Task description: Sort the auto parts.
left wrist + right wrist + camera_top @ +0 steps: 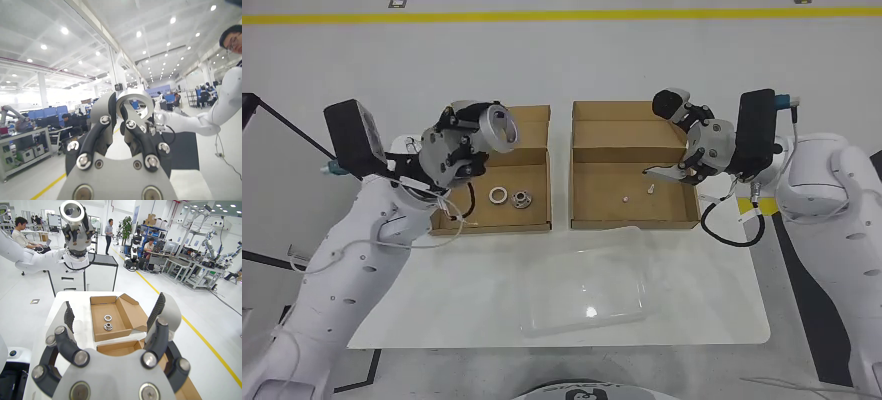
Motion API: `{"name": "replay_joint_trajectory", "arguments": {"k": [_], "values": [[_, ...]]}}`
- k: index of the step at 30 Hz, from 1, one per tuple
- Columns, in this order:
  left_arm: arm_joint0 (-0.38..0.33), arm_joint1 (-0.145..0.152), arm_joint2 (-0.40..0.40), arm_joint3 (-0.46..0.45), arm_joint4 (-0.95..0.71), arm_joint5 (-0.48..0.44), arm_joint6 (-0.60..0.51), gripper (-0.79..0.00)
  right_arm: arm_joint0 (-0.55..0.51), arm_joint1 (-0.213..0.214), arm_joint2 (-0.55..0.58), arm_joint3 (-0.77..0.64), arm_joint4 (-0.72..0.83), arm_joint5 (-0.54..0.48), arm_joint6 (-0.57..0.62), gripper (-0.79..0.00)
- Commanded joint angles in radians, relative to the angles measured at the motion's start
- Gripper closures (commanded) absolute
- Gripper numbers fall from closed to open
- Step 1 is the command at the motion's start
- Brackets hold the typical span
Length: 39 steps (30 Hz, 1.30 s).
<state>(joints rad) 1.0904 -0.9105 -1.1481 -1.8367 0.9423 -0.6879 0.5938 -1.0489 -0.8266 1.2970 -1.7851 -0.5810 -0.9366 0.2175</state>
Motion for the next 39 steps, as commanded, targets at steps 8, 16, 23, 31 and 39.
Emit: {"name": "replay_joint_trajectory", "arguments": {"k": [8, 16, 23, 31, 39], "values": [[0.015, -0.001, 0.006, 0.02, 0.144, -0.018, -0.209, 0.0, 0.0, 0.0, 0.0, 0.0, 0.0, 0.0, 0.0, -0.785], [-0.005, 0.004, -0.01, 0.054, 0.228, -0.077, -0.405, 0.0, 0.0, 0.0, 0.0, 0.0, 0.0, 0.0, 0.0, -0.785], [-0.045, 0.011, -0.023, 0.095, 0.312, -0.164, -0.575, 0.0, 0.0, 0.0, 0.0, 0.0, 0.0, 0.0, 0.0, -0.785], [-0.068, 0.022, -0.038, 0.122, 0.393, -0.241, -0.733, 0.0, 0.0, 0.0, 0.0, 0.0, 0.0, 0.0, 0.0, -0.785], [-0.104, 0.036, -0.029, 0.17, 0.591, -0.324, -0.757, 0.0, 0.0, 0.0, 0.0, 0.0, 0.0, 0.0, 0.0, -0.785]]}}
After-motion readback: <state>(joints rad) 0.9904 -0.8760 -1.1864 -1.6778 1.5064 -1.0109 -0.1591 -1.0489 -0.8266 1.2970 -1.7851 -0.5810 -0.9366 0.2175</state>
